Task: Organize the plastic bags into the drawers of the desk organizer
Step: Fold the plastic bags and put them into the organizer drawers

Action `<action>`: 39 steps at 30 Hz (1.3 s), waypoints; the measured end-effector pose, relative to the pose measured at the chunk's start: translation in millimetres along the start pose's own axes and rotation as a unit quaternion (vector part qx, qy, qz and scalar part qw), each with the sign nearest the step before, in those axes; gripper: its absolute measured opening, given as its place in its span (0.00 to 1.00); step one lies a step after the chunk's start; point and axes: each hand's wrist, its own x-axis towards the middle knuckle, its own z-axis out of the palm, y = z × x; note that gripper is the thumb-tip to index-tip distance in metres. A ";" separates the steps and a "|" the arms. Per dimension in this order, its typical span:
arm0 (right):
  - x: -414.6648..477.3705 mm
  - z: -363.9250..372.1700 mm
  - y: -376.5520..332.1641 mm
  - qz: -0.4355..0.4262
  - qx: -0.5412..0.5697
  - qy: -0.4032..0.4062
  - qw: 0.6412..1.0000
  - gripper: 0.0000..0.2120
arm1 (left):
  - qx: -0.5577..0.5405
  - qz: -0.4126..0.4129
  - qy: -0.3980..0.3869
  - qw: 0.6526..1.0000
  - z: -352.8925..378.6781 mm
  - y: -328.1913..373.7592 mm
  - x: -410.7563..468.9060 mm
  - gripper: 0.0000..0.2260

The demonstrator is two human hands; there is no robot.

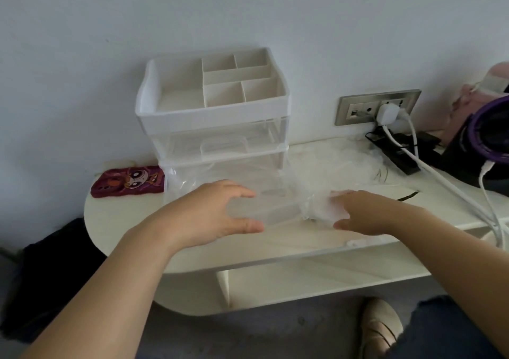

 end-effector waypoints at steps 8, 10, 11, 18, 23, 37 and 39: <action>-3.3 0.8 -9.1 0.011 0.016 0.113 0.993 0.15 | 0.056 0.013 0.026 0.998 -1.5 -9.0 -2.9 0.14; -5.4 -0.4 -9.5 0.009 0.014 0.114 0.993 0.09 | 0.059 0.013 0.023 0.998 -1.5 -9.3 -4.6 0.14; -7.0 -1.3 -9.2 0.004 0.002 0.114 0.993 0.08 | 0.060 0.014 0.022 0.998 -1.2 -8.6 -4.9 0.14; -15.8 -14.9 -9.0 -0.002 0.006 0.153 0.988 0.12 | 0.053 0.004 -0.004 0.999 -0.4 -5.3 -8.5 0.13; -29.7 -36.1 -8.6 -0.028 0.224 0.121 0.967 0.13 | 0.041 -0.014 -0.027 0.999 -0.4 -5.3 -9.2 0.13; -31.2 -28.1 -30.7 -0.078 0.271 0.071 0.957 0.15 | -0.102 0.088 0.144 0.980 4.1 49.5 -25.4 0.05; -32.4 -28.0 -34.7 -0.087 0.356 0.070 0.928 0.15 | -0.159 0.062 0.057 0.984 14.8 64.5 -27.6 0.09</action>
